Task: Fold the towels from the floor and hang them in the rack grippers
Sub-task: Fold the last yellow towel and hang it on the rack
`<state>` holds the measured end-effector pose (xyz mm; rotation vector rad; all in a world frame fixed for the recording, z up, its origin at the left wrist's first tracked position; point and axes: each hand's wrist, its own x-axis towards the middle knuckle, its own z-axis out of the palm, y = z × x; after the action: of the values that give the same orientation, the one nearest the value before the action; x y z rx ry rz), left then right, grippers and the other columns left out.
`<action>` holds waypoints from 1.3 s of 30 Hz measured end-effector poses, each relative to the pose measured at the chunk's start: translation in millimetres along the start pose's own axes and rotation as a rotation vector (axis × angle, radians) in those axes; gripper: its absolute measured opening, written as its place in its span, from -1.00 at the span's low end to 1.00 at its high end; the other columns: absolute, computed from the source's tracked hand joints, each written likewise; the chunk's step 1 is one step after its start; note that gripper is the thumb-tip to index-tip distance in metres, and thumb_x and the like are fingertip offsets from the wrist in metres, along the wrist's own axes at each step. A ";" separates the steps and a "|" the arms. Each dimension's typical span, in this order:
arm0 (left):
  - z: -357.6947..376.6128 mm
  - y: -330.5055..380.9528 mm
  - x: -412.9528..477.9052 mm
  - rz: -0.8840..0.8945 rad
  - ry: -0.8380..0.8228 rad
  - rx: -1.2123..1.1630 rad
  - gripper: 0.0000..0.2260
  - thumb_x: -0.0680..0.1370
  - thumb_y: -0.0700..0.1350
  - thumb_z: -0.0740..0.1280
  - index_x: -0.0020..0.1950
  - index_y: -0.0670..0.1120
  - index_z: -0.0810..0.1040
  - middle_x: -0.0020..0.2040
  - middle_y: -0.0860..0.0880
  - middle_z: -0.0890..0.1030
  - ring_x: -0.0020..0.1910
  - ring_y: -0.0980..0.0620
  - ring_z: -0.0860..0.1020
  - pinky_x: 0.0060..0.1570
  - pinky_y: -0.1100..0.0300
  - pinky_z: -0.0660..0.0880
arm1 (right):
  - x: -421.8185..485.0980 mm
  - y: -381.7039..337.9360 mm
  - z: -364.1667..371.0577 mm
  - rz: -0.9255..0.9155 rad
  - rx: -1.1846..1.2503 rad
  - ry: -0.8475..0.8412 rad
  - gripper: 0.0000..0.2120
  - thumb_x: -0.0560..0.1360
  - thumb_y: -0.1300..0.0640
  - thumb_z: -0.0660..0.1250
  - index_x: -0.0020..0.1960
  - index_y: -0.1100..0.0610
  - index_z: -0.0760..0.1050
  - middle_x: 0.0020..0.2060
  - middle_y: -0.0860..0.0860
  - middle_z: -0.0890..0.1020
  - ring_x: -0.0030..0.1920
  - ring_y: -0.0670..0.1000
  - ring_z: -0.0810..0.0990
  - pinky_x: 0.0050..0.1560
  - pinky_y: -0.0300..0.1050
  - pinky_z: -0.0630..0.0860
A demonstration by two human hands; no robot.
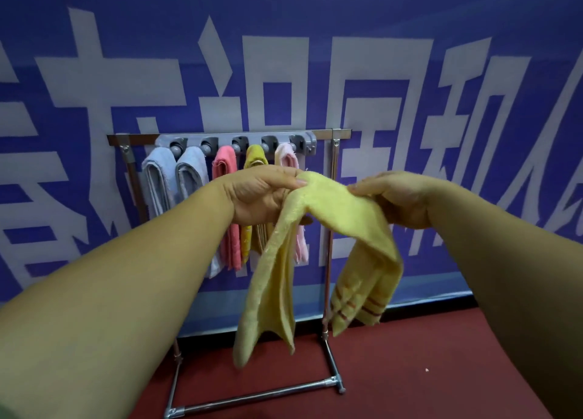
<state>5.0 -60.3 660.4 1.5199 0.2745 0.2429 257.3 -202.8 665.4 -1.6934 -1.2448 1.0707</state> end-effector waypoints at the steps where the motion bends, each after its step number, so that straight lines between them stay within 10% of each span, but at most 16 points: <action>1: 6.1 1.7 5.6 0.015 -0.015 -0.015 -0.73 0.65 -0.19 0.34 0.33 -0.24 0.57 -0.03 -0.17 0.67 -0.02 -0.10 0.67 0.22 -0.09 0.62 | 2.8 7.0 1.7 0.012 0.013 -0.006 -0.56 0.59 -0.14 0.41 0.31 0.14 0.60 0.22 0.20 0.68 0.10 0.16 0.69 0.10 0.07 0.62; 7: 27.7 9.0 40.3 0.009 -0.029 0.101 -0.86 0.70 -0.20 0.28 0.18 -0.23 0.57 -0.16 -0.02 0.69 -0.17 0.06 0.66 -0.02 0.12 0.61 | 22.6 19.2 12.5 -0.075 0.129 -0.097 -0.36 0.58 -0.40 0.29 0.40 0.08 0.59 0.23 0.10 0.72 0.28 0.16 0.68 0.34 0.22 0.53; 10: 21.0 8.5 57.9 -0.006 0.036 0.121 -0.65 0.71 -0.14 0.32 0.41 -0.34 0.49 0.02 -0.14 0.65 0.01 -0.07 0.63 0.12 0.00 0.59 | 32.3 14.9 15.8 -0.156 0.226 -0.039 -0.44 0.64 -0.32 0.25 0.34 0.09 0.64 0.19 0.13 0.73 0.24 0.19 0.69 0.30 0.21 0.57; 34: -74.2 31.8 195.6 0.031 0.462 0.454 -0.81 0.64 -0.36 0.28 0.13 -0.14 0.63 0.05 -0.19 0.67 0.05 -0.11 0.66 0.21 -0.04 0.63 | 187.2 -37.8 -67.2 -0.257 0.174 0.092 -0.81 0.64 0.20 0.38 0.20 0.25 0.66 0.00 0.24 0.73 -0.12 0.15 0.74 -0.12 0.01 0.70; 39: -87.8 48.4 199.8 0.063 0.543 0.510 -0.80 0.58 -0.40 0.24 0.08 -0.22 0.61 -0.06 -0.20 0.57 -0.13 -0.10 0.56 -0.10 0.09 0.56 | 213.9 -56.8 -61.4 -0.289 0.146 0.063 -0.81 0.63 0.19 0.39 0.18 0.23 0.68 -0.02 0.17 0.76 -0.09 0.11 0.77 -0.08 -0.02 0.70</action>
<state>166.0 89.4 700.9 1.9474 0.7640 0.6784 332.6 11.5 699.8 -1.3783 -1.2918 0.9043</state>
